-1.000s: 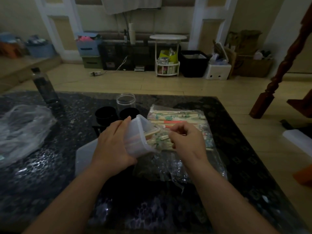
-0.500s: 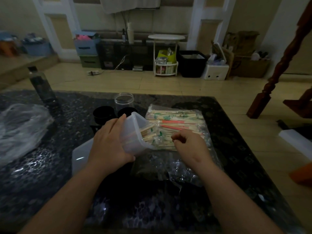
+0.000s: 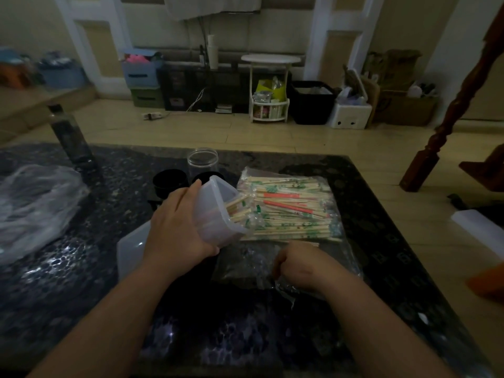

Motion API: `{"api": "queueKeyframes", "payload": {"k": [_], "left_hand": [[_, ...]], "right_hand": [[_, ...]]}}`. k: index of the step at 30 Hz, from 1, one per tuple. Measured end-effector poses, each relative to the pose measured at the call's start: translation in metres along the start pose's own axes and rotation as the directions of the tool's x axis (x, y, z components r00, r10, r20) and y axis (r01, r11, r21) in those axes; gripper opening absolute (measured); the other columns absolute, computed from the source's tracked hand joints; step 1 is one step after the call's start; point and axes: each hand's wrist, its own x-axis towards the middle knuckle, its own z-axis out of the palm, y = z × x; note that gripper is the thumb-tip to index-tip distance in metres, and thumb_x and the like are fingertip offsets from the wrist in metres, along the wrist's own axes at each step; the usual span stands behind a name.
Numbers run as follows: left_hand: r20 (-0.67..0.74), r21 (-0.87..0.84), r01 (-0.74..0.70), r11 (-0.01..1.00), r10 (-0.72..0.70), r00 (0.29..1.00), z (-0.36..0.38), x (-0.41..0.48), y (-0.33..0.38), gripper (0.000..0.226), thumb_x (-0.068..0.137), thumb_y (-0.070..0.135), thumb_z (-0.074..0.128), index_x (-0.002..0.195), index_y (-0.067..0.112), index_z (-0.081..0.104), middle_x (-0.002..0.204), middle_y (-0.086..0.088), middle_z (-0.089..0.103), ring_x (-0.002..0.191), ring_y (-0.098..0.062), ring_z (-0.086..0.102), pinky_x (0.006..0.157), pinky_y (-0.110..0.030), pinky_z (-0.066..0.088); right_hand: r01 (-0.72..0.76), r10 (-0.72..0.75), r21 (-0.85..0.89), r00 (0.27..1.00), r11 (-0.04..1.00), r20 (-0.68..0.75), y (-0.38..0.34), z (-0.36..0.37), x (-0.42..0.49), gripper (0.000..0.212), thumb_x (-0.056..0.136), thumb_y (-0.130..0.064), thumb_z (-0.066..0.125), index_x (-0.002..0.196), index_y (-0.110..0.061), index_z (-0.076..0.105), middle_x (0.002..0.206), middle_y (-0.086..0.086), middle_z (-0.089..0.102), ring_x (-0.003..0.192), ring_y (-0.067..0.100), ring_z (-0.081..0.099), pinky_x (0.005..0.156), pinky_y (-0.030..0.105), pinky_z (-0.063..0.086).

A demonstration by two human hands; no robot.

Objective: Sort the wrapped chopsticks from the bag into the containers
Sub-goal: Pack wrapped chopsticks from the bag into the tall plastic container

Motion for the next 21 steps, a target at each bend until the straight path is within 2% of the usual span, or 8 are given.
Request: {"api": "queueKeyframes", "payload": {"k": [2, 4, 7, 9, 11, 13, 17, 21], "left_hand": [[0.001, 0.004, 0.003, 1.0, -0.003, 1.0, 0.0, 0.0, 0.0, 0.133, 0.046, 0.031, 0.096, 0.154, 0.026, 0.019, 0.147, 0.0, 0.031, 0.133, -0.023, 0.032, 0.108, -0.041, 0.029], [0.007, 0.003, 0.006, 1.0, -0.006, 1.0, 0.001, 0.001, 0.001, 0.133, 0.046, 0.031, 0.096, 0.154, 0.026, 0.018, 0.147, 0.0, 0.03, 0.133, -0.023, 0.031, 0.108, -0.041, 0.029], [0.011, 0.007, 0.005, 1.0, -0.005, 1.0, 0.002, 0.001, 0.0, 0.133, 0.046, 0.032, 0.095, 0.154, 0.027, 0.018, 0.146, 0.001, 0.03, 0.133, -0.022, 0.031, 0.108, -0.04, 0.028], [0.007, 0.01, 0.002, 1.0, -0.002, 1.0, 0.002, 0.001, -0.001, 0.134, 0.045, 0.033, 0.095, 0.154, 0.026, 0.018, 0.146, 0.0, 0.031, 0.133, -0.022, 0.031, 0.109, -0.04, 0.028], [0.002, 0.008, 0.002, 1.0, -0.002, 1.0, 0.002, 0.001, -0.001, 0.134, 0.045, 0.032, 0.095, 0.154, 0.026, 0.018, 0.146, 0.0, 0.031, 0.133, -0.022, 0.032, 0.109, -0.04, 0.029], [0.0, 0.01, 0.0, 1.0, 0.0, 1.0, 0.002, 0.001, -0.001, 0.134, 0.045, 0.032, 0.095, 0.154, 0.025, 0.019, 0.146, 0.0, 0.032, 0.132, -0.022, 0.033, 0.109, -0.041, 0.029], [0.002, 0.015, 0.001, 1.0, -0.001, 1.0, 0.004, 0.005, -0.001, 0.133, 0.046, 0.034, 0.094, 0.154, 0.025, 0.019, 0.146, 0.001, 0.032, 0.132, -0.022, 0.033, 0.108, -0.04, 0.029], [-0.003, 0.011, 0.025, 1.0, -0.025, 1.0, 0.006, 0.01, -0.003, 0.133, 0.045, 0.036, 0.094, 0.154, 0.026, 0.018, 0.149, 0.0, 0.031, 0.134, -0.023, 0.033, 0.109, -0.04, 0.029]], "right_hand": [[-0.004, 0.006, -0.038, 0.999, 0.999, 0.041, 0.001, 0.005, 0.002, 0.026, 0.088, -0.014, 0.056, 0.108, -0.013, 0.073, 0.114, 0.012, 0.069, 0.102, 0.029, 0.064, 0.082, 0.029, 0.05], [-0.024, 0.032, -0.119, 0.997, 0.993, 0.069, 0.002, 0.011, 0.004, 0.033, 0.093, -0.022, 0.054, 0.123, -0.014, 0.064, 0.126, 0.013, 0.064, 0.112, 0.03, 0.061, 0.09, 0.033, 0.047], [-0.04, 0.052, -0.159, 0.996, 0.986, 0.072, 0.006, 0.017, 0.006, 0.056, 0.101, -0.027, 0.045, 0.154, -0.024, 0.028, 0.146, 0.013, 0.049, 0.131, 0.029, 0.049, 0.104, 0.036, 0.04], [-0.073, 0.077, -0.125, 0.996, 0.99, 0.032, 0.009, 0.018, 0.007, 0.072, 0.101, -0.026, 0.044, 0.158, -0.026, 0.0, 0.15, 0.016, 0.043, 0.135, 0.03, 0.045, 0.107, 0.038, 0.037], [-0.117, 0.117, -0.047, 0.993, 0.992, -0.006, 0.012, 0.021, 0.011, 0.082, 0.098, -0.023, 0.048, 0.157, -0.025, -0.01, 0.146, 0.019, 0.046, 0.13, 0.032, 0.05, 0.102, 0.04, 0.041], [-0.14, 0.144, 0.057, 0.987, 0.989, -0.073, 0.017, 0.03, 0.021, 0.081, 0.097, -0.023, 0.051, 0.157, -0.021, -0.003, 0.14, 0.019, 0.052, 0.123, 0.032, 0.054, 0.098, 0.039, 0.046], [-0.024, 0.047, 0.071, 0.937, 0.997, -0.345, 0.027, 0.054, 0.038, 0.046, 0.1, -0.038, 0.041, 0.142, -0.021, 0.046, 0.14, 0.008, 0.049, 0.128, 0.03, 0.047, 0.106, 0.034, 0.039], [0.064, -0.054, 0.014, 0.925, 0.998, -0.376, 0.024, 0.069, 0.045, 0.053, 0.096, -0.035, 0.039, 0.148, -0.023, 0.041, 0.147, 0.002, 0.039, 0.133, 0.028, 0.043, 0.107, 0.034, 0.038]]}}
